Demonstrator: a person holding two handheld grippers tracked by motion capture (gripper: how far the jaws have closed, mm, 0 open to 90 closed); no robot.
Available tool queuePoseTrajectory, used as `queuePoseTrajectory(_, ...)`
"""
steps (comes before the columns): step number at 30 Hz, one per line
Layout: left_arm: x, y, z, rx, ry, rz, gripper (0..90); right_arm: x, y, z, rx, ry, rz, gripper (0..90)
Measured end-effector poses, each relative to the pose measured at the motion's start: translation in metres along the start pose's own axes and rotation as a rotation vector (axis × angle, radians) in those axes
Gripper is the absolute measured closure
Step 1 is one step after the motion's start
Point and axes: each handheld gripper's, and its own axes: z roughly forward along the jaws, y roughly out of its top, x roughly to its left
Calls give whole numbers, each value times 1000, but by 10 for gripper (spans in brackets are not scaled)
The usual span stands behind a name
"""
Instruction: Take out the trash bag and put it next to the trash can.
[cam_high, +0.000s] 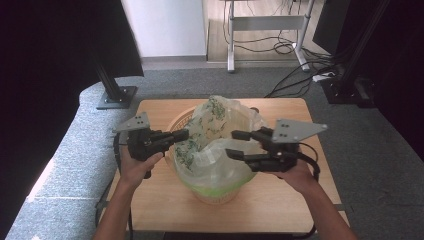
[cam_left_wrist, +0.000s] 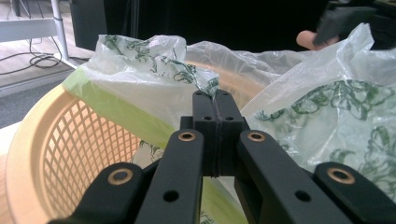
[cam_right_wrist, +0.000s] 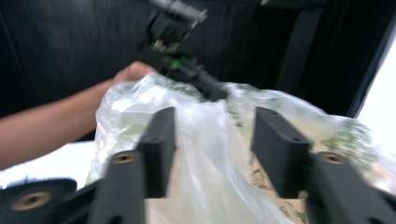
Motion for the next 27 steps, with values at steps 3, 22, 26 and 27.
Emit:
queuePoseTrajectory(3,1,-2,-1,-5,-1,-7,898,-16,-8,-25,-44,-68,49,398)
queuePoseTrajectory(22,-1,-3,-1,-9,1,-4,898,-72,-73,-37,96,-143,159,290)
queuePoseTrajectory(26,-1,-6,-2,-10,-5,-4,898,-75,-73,-30,126,-195,145,391)
queuePoseTrajectory(27,0,-7,-2,-11,-7,-3,898,-75,-74,-29,131,-207,139,428)
